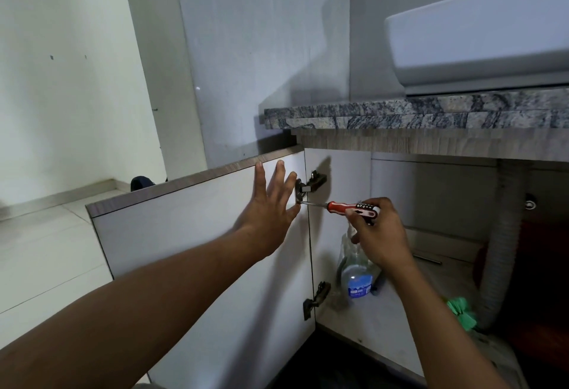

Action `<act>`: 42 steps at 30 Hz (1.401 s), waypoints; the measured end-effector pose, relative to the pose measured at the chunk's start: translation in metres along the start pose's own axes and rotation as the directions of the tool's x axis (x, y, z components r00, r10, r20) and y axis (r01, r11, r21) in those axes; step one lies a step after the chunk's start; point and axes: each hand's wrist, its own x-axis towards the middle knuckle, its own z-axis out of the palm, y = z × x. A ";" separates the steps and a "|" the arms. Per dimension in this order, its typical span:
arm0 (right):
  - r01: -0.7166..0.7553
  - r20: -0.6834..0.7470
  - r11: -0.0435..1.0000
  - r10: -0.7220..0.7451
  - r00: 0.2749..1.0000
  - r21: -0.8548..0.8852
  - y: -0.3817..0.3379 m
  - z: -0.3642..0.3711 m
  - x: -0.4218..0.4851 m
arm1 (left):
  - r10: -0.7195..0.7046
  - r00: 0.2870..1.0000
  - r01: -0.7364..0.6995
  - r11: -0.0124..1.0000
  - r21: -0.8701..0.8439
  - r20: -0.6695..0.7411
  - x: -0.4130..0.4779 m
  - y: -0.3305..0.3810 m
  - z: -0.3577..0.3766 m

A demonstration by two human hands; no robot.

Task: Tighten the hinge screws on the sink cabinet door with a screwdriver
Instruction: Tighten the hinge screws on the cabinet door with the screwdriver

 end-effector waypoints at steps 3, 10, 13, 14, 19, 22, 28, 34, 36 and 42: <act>0.013 -0.013 0.999 -0.014 1.000 -0.031 -0.001 0.000 -0.004 | -0.002 1.000 0.002 1.000 0.007 0.005 -0.001 0.000 0.000; -0.004 0.048 0.998 0.001 0.999 0.058 0.001 -0.003 -0.003 | -0.004 1.000 0.004 1.000 0.011 0.011 -0.001 -0.001 -0.002; 0.004 -0.023 1.000 -0.004 1.000 0.017 0.005 0.002 -0.003 | -0.004 1.000 0.004 1.000 0.012 0.008 -0.002 -0.001 -0.002; -0.001 -0.031 0.999 0.002 1.000 0.039 0.006 0.003 -0.003 | -0.003 1.000 0.003 1.000 0.012 0.009 -0.002 -0.001 -0.002; -0.013 -0.117 0.984 0.034 0.993 0.176 0.009 0.011 -0.005 | 0.006 1.000 -0.006 1.000 -0.003 -0.008 -0.003 0.000 0.001; -0.002 -0.244 0.987 0.041 0.969 0.160 0.015 0.014 -0.010 | 0.025 0.999 -0.026 0.999 -0.028 -0.022 -0.008 0.005 0.008; -0.051 -0.362 0.977 0.125 0.924 0.207 0.061 0.011 -0.024 | 0.174 0.985 -0.173 0.979 -0.110 0.007 -0.029 0.047 0.029; -0.236 -0.308 0.936 0.313 0.899 0.262 0.151 0.038 -0.072 | 0.348 0.931 -0.329 0.930 -0.162 0.111 -0.065 0.114 0.057; -0.282 -0.307 0.928 0.349 0.885 0.242 0.176 0.045 -0.090 | 0.381 0.913 -0.356 0.919 -0.170 0.148 -0.077 0.133 0.067; -0.345 -0.228 0.896 0.411 0.883 0.278 0.221 0.054 -0.120 | 0.389 0.897 -0.368 0.920 -0.132 0.210 -0.079 0.174 0.085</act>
